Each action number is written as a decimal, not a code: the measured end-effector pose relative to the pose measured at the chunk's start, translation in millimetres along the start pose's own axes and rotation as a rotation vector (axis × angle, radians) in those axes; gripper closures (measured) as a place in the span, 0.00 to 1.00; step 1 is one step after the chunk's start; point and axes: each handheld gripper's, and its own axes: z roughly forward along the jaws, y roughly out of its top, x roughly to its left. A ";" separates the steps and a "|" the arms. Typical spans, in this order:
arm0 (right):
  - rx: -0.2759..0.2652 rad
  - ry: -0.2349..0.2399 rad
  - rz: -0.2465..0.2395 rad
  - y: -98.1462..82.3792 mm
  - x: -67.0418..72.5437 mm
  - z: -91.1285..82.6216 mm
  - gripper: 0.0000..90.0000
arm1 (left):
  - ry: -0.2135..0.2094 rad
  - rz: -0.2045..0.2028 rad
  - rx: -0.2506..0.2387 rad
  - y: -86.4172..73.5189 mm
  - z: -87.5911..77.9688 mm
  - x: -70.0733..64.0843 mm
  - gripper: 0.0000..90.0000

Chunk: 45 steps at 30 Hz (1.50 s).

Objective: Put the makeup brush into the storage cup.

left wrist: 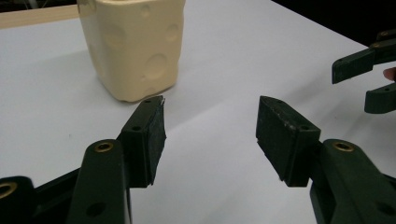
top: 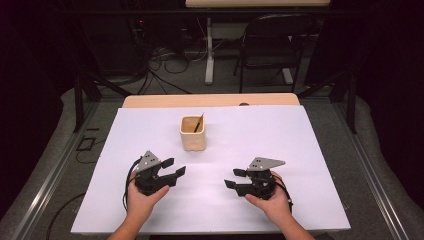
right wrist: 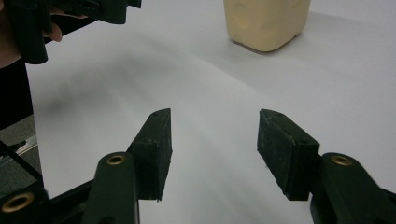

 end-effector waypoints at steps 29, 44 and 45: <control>0.019 -0.051 0.014 -10.5 -14.4 -29.8 0.50 | 0.034 -0.025 0.025 -20.7 -21.6 10.8 0.47; 0.013 -0.118 0.051 -30.7 -28.3 -62.6 0.49 | 0.046 -0.038 0.041 -31.1 -28.5 14.4 0.47; 0.004 -0.119 0.051 -31.7 -29.0 -63.3 0.49 | 0.046 -0.038 0.041 -31.1 -28.5 14.4 0.47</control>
